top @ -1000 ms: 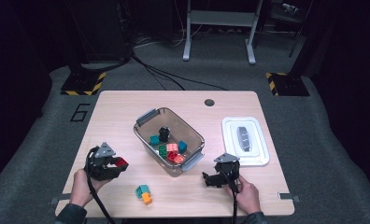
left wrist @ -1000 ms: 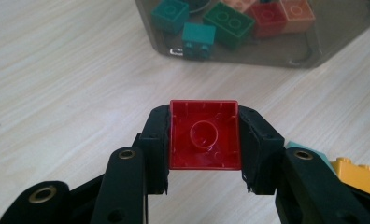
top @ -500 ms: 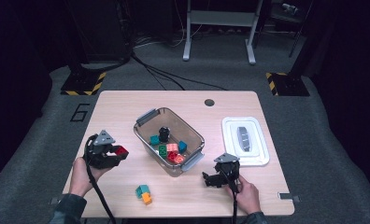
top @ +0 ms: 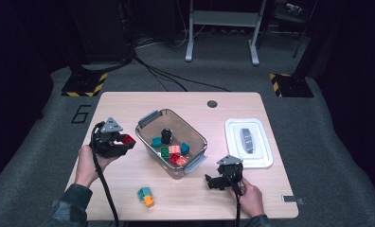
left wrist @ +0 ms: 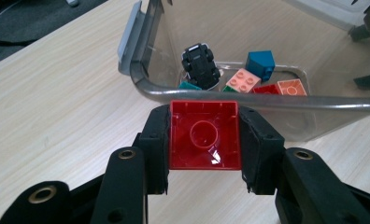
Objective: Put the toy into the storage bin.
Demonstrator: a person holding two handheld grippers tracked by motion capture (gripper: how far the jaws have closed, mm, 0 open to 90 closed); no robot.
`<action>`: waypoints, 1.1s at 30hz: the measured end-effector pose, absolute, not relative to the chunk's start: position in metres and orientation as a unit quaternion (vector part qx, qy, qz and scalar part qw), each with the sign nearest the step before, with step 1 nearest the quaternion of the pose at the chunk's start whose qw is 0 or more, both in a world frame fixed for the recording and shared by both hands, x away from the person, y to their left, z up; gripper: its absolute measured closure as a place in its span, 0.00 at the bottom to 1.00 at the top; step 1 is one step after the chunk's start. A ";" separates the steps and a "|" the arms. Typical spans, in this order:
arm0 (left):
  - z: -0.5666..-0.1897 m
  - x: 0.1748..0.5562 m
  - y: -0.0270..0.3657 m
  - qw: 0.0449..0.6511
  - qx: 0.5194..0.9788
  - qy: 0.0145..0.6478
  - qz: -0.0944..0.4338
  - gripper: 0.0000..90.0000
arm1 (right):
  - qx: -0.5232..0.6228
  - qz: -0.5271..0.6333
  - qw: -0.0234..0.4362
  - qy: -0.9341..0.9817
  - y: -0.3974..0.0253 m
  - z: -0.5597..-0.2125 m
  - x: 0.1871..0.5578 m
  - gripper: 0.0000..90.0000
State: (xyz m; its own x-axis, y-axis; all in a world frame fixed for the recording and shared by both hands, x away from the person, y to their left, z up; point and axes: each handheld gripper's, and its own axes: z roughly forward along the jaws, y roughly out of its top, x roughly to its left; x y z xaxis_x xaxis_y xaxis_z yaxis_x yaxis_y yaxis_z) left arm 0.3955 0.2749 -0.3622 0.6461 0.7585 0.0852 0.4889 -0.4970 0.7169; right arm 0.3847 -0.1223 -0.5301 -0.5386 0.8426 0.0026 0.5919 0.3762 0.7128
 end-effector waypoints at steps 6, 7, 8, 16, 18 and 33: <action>-0.355 0.407 0.265 0.340 0.845 0.361 0.201 0.65 | 0.443 0.340 0.185 0.809 -0.122 -0.530 0.385 0.00; -0.355 0.409 0.263 0.341 0.845 0.361 0.199 0.65 | 0.443 0.340 0.185 0.809 -0.122 -0.530 0.385 0.00; -0.354 0.410 0.261 0.343 0.844 0.362 0.200 0.65 | 0.443 0.340 0.185 0.809 -0.122 -0.530 0.385 0.00; -0.358 0.426 0.242 0.340 0.851 0.355 0.186 0.65 | 0.443 0.340 0.185 0.809 -0.122 -0.530 0.385 0.00; -0.361 0.430 0.238 0.338 0.853 0.354 0.181 0.65 | 0.443 0.340 0.185 0.809 -0.122 -0.530 0.385 0.00; -0.382 0.449 0.222 0.331 0.863 0.353 0.144 0.65 | 0.443 0.339 0.185 0.809 -0.122 -0.530 0.385 0.00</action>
State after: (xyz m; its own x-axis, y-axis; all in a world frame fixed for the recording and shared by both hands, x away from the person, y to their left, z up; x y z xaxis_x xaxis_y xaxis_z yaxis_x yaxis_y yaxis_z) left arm 0.4494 0.2219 -0.3823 0.7092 0.7048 0.0145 0.5144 -0.5315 0.6730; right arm 0.3847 -0.1223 -0.5300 -0.5387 0.8425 0.0026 0.5919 0.3763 0.7128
